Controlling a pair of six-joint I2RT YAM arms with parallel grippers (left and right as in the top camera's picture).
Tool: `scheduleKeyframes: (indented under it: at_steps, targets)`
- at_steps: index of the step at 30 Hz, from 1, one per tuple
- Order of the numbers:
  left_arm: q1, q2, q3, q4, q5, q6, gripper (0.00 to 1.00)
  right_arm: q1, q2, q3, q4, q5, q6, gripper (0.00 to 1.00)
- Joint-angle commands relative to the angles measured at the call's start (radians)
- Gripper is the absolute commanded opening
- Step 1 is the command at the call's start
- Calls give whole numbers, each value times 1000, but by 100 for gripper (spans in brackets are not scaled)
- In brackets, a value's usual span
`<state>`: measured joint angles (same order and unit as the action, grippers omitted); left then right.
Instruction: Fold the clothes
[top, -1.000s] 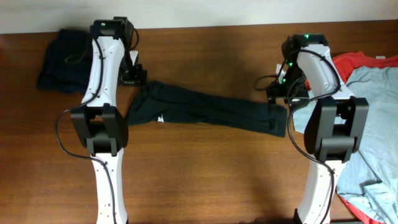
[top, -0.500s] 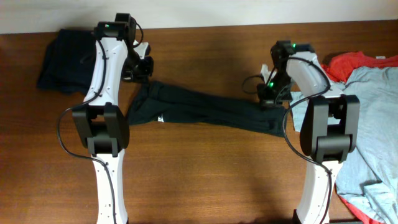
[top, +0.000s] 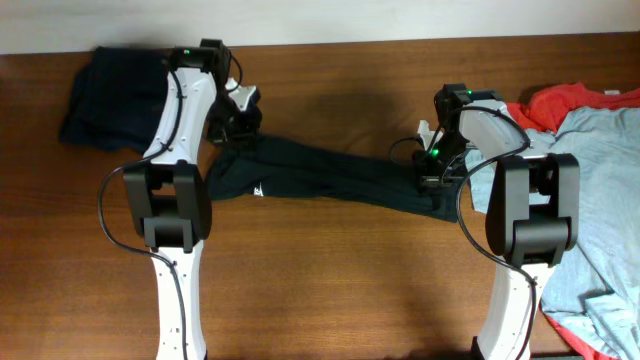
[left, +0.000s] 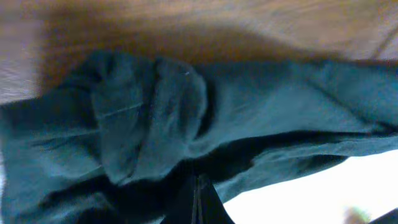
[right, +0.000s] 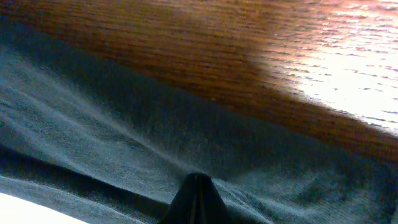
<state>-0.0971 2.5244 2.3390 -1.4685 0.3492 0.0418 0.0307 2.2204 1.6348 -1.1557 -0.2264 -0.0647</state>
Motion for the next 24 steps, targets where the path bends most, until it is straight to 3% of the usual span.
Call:
scheduleKeyframes:
  at_steps: [1,12,20,24]
  targets:
    - [-1,-26,-64,-2,-13,20,1,4,8,-29,6,1,-10,4]
    - [13,-29,-79,-138,-344,-80,1,2,8,-29,11,1,-9,4]
    - [55,-29,-77,-184,-492,-170,1,2,8,-29,12,2,-10,4]
    - [74,-35,-21,-214,-492,-211,1,2,8,-29,12,1,-10,4]
